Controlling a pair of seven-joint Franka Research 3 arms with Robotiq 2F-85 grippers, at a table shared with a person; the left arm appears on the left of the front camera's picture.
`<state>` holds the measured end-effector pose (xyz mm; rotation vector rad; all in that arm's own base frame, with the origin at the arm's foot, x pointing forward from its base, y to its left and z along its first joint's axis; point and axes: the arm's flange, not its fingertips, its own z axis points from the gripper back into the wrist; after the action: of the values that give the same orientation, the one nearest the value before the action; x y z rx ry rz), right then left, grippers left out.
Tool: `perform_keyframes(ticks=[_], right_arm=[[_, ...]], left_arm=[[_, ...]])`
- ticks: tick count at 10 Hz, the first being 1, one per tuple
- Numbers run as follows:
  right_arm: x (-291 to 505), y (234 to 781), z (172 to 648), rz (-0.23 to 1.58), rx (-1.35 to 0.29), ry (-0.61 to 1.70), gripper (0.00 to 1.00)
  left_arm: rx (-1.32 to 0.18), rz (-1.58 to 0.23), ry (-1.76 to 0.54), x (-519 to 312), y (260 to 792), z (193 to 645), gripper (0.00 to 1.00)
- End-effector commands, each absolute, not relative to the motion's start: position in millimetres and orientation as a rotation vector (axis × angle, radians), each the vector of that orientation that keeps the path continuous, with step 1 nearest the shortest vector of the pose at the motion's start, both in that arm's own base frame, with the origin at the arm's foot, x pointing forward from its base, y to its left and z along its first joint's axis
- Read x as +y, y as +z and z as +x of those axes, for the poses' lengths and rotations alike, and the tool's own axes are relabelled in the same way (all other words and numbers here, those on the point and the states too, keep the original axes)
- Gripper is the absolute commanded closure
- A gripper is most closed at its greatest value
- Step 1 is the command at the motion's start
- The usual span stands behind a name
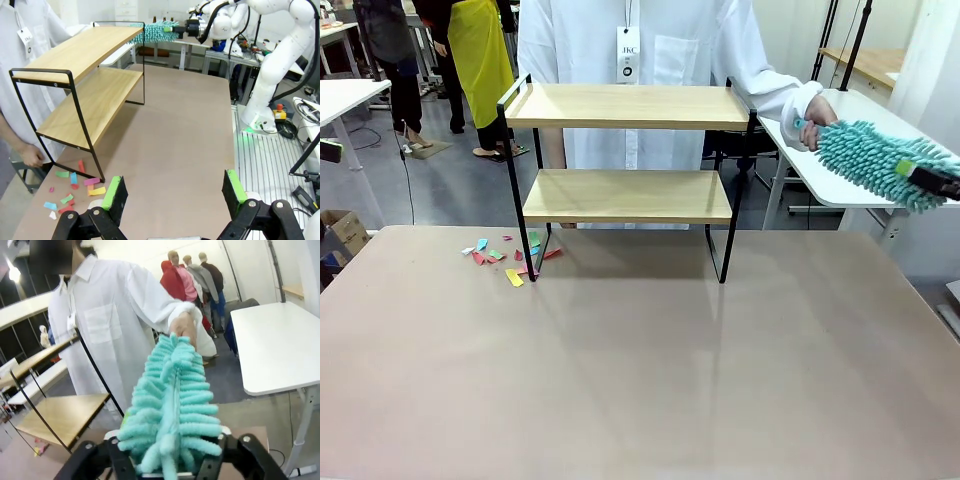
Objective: Clean the shelf.
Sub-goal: Hand the Duster back to the human.
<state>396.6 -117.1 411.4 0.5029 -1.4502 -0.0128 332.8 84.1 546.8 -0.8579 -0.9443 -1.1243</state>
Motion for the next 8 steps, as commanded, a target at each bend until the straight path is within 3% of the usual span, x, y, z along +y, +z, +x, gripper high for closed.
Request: perform_keyframes(ticks=[1, 5, 8], right_arm=[[-133, 452, 384, 0.565, -1.49, -0.074, 0.0], [-188, 518, 367, 0.717, -1.631, -0.312, 0.0], [-234, 529, 358, 0.81, -1.686, -0.458, 0.0]], left_arm=[[-0.984, -0.871, -1.132, 83, 548, 333, 0.0], [-0.984, -0.871, -1.132, 83, 548, 333, 0.0], [-0.984, -0.871, -1.132, 83, 548, 333, 0.0]])
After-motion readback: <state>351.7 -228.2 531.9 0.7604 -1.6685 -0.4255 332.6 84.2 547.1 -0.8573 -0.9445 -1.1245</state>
